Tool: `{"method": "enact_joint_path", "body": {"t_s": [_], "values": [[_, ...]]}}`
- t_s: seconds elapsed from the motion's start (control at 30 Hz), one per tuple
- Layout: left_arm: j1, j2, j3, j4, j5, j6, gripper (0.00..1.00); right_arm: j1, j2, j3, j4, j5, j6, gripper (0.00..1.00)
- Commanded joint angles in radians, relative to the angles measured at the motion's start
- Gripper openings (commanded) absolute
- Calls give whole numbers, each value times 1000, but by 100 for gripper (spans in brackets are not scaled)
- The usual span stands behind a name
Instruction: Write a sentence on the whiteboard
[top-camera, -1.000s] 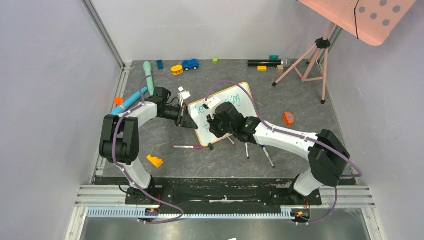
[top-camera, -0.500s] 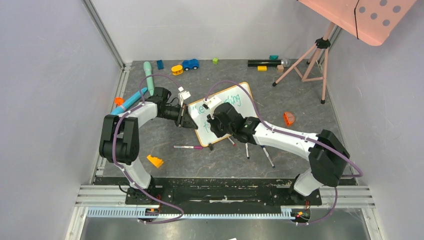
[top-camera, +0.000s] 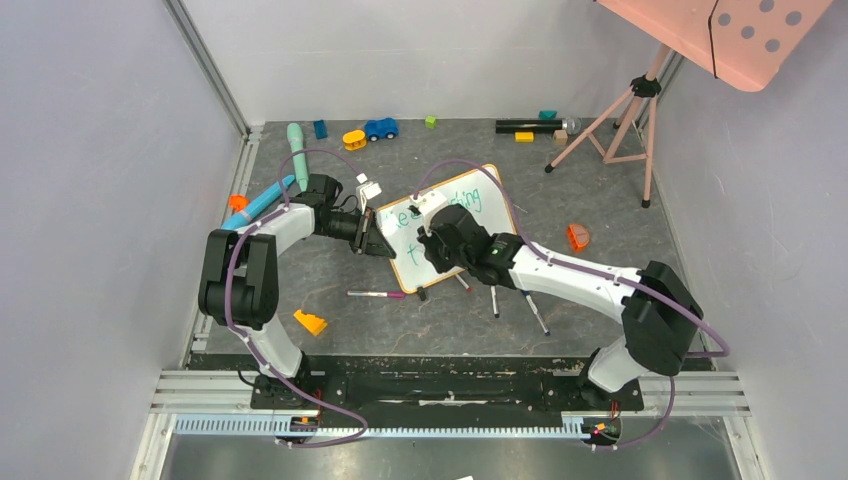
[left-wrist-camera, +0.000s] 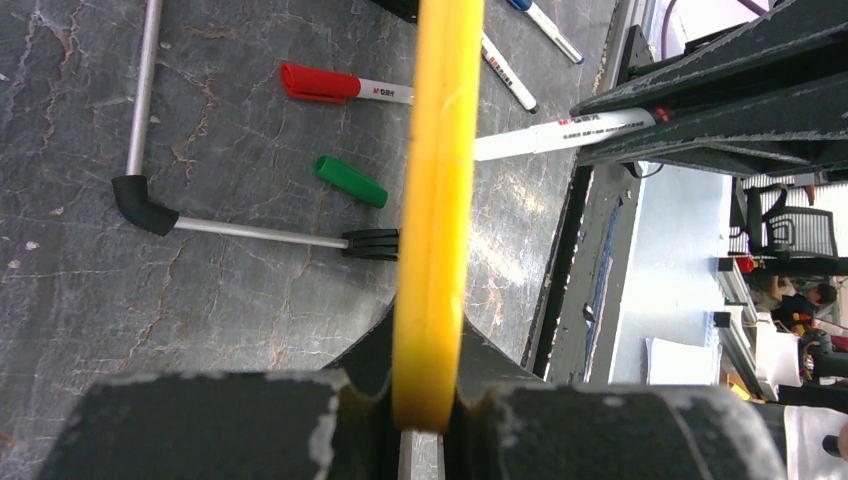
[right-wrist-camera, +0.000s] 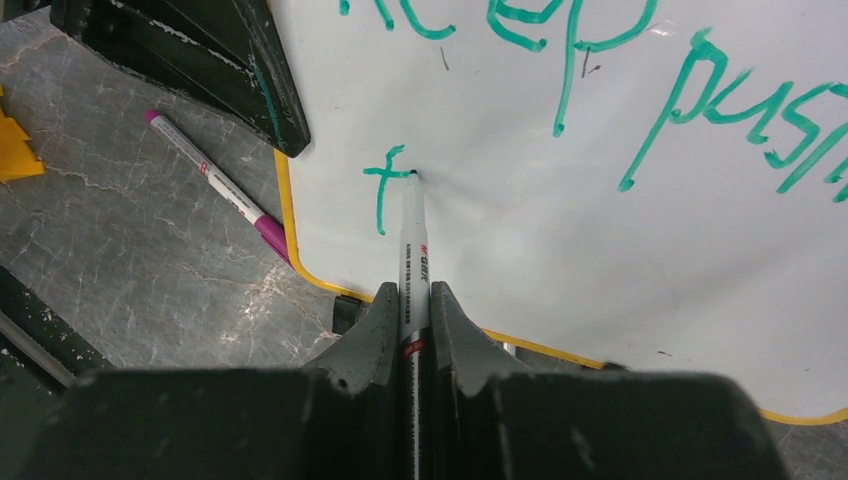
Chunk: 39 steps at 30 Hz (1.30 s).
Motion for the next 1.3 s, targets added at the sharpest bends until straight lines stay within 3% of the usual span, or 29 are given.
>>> {"method": "enact_joint_path", "body": {"t_s": [0.0,0.2,1.27], "values": [[-44,23,-46,-72,-115,58,2,-15,-79,-27,60,24,-5,0],[-44,17,-48,-72,-125,62,2,-19,-138,-90,102,15,-9,0],[-44,18,-47,-81,-113,75,2,-25,-19,-12,40,-5,-9,0]]}}
